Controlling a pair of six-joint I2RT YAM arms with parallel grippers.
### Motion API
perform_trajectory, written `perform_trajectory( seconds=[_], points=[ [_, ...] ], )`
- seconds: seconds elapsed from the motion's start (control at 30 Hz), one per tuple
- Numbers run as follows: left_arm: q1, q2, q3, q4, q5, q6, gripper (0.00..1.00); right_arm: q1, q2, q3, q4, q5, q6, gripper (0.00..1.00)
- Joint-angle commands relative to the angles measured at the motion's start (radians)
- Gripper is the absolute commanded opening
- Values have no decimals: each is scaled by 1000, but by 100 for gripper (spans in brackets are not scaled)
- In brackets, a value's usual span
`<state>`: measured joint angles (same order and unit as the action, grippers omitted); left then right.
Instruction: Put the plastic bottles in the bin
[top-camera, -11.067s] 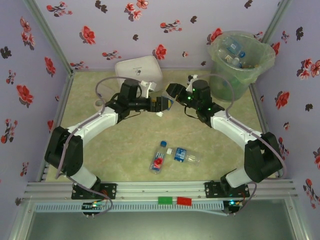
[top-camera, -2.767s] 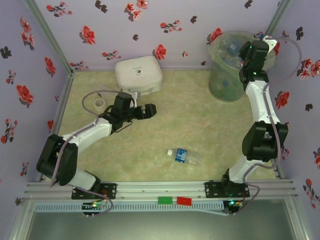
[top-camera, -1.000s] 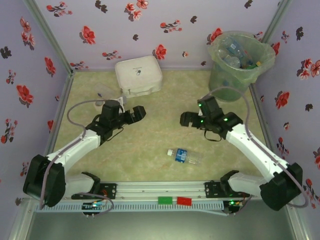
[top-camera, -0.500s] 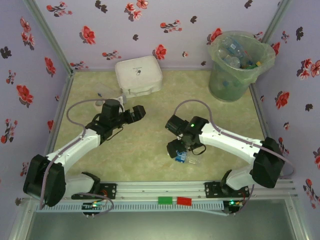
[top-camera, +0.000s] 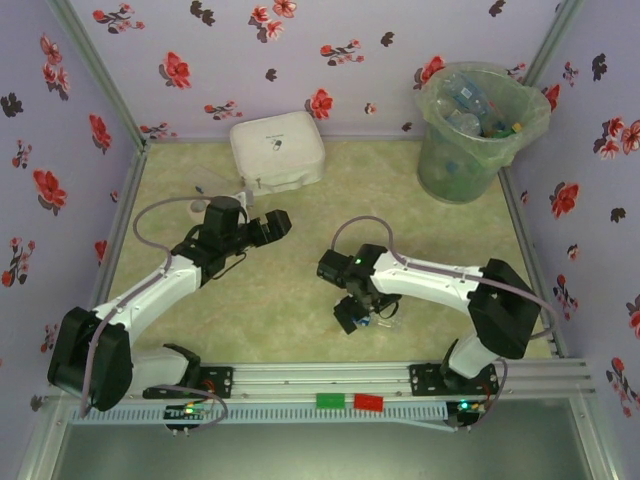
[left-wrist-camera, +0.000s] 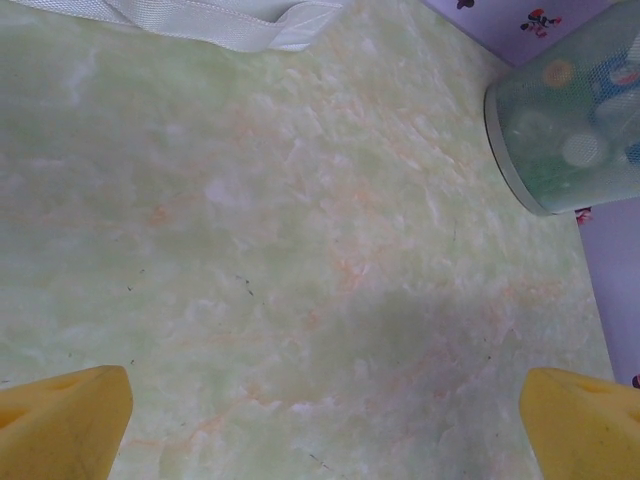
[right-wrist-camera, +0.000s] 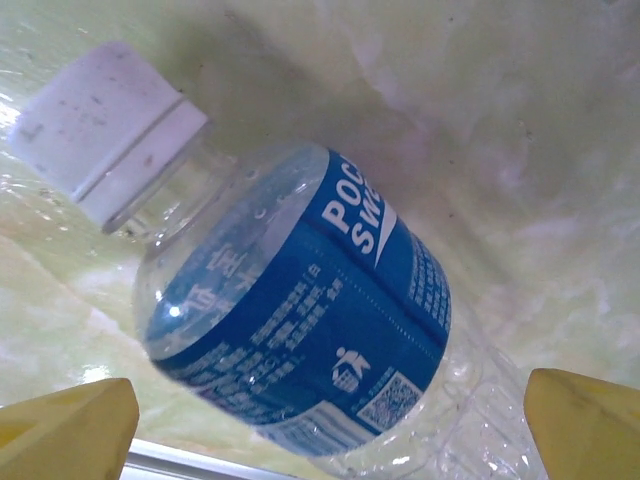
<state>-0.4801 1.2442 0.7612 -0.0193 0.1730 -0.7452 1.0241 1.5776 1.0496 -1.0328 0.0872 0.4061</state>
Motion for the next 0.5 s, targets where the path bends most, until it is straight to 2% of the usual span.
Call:
perform_trajectory(
  seconds=[0.0,0.47],
  points=[
    [8,9,39,-17,-18,37,100,7,30,-15,10,43,-29,100],
    [8,6,46,-22,-18,36,100,10,87,-51,62,64,-21,82]
  ],
)
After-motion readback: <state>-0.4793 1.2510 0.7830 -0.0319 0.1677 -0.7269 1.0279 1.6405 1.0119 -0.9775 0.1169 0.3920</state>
